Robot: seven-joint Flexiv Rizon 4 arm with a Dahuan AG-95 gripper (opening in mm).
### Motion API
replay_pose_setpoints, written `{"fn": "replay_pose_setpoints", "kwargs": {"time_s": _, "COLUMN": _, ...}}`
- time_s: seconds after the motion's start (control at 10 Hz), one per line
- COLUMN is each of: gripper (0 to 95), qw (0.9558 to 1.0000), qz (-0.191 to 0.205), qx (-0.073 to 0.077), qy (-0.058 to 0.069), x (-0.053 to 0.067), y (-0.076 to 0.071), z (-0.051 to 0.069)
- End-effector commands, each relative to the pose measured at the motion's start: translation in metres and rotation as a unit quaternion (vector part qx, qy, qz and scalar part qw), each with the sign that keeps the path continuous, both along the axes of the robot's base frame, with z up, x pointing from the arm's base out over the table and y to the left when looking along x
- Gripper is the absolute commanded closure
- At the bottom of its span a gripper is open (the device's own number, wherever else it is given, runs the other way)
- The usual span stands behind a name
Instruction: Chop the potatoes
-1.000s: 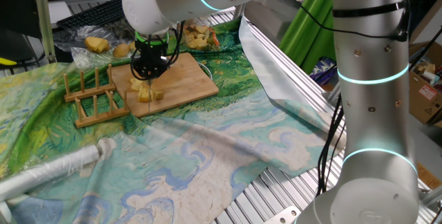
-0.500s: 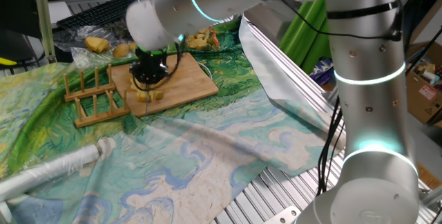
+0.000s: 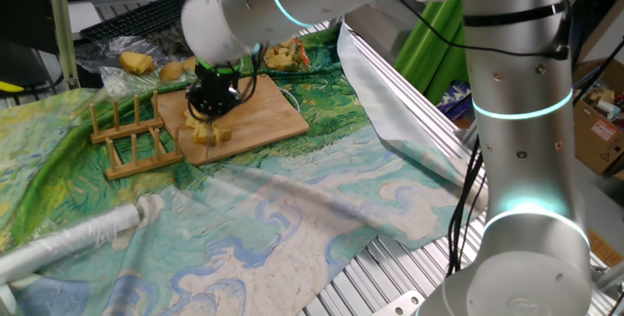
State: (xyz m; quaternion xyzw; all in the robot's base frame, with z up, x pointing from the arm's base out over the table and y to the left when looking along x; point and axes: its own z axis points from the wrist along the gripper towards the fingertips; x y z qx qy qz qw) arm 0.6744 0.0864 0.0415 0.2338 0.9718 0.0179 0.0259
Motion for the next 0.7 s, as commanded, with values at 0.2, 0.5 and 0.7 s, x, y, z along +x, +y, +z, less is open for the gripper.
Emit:
{"fn": "replay_pose_setpoints", "kwargs": {"time_s": 0.2, "gripper": 95.0, "qw": 0.9997, "qz": 0.015, "qx": -0.007, "qy": 0.019, "x": -0.002, "y": -0.003, "z": 0.012}}
{"fn": "replay_pose_setpoints", "kwargs": {"time_s": 0.5, "gripper": 95.0, "qw": 0.9991, "qz": 0.027, "qx": 0.004, "qy": 0.032, "x": -0.004, "y": -0.011, "z": 0.035}}
{"fn": "replay_pose_setpoints", "kwargs": {"time_s": 0.7, "gripper": 95.0, "qw": 0.9971, "qz": 0.069, "qx": -0.013, "qy": 0.03, "x": -0.002, "y": -0.017, "z": 0.043}}
